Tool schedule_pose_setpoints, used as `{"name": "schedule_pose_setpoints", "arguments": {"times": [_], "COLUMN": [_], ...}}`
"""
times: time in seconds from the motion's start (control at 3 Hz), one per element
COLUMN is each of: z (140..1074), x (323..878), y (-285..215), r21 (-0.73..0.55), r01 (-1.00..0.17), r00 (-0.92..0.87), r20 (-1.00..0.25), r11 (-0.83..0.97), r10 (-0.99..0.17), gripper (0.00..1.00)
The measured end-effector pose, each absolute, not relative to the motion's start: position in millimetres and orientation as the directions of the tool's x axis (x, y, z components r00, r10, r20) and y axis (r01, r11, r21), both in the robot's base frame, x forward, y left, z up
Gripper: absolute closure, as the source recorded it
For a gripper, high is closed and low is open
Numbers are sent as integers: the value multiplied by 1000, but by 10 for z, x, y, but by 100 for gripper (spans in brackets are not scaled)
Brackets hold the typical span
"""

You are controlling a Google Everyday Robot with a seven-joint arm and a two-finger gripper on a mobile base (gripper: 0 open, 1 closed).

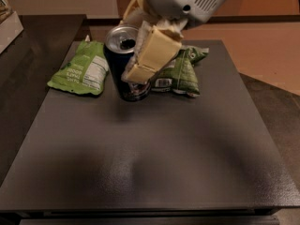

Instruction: Pick pepsi can

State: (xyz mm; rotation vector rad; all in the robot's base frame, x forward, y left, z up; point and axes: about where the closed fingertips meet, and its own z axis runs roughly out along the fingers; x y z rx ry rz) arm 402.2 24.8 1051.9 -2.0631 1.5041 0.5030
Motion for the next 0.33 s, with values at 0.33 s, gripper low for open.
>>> {"name": "schedule_pose_setpoints", "arguments": {"times": [0.33], "z": [10597], "x": [4012], "y": [277], "r21": [-221], "r01": [-947], "r00": [320], "r20": [-582], "r11": [-234], "r10": [-748], "gripper": [100]}}
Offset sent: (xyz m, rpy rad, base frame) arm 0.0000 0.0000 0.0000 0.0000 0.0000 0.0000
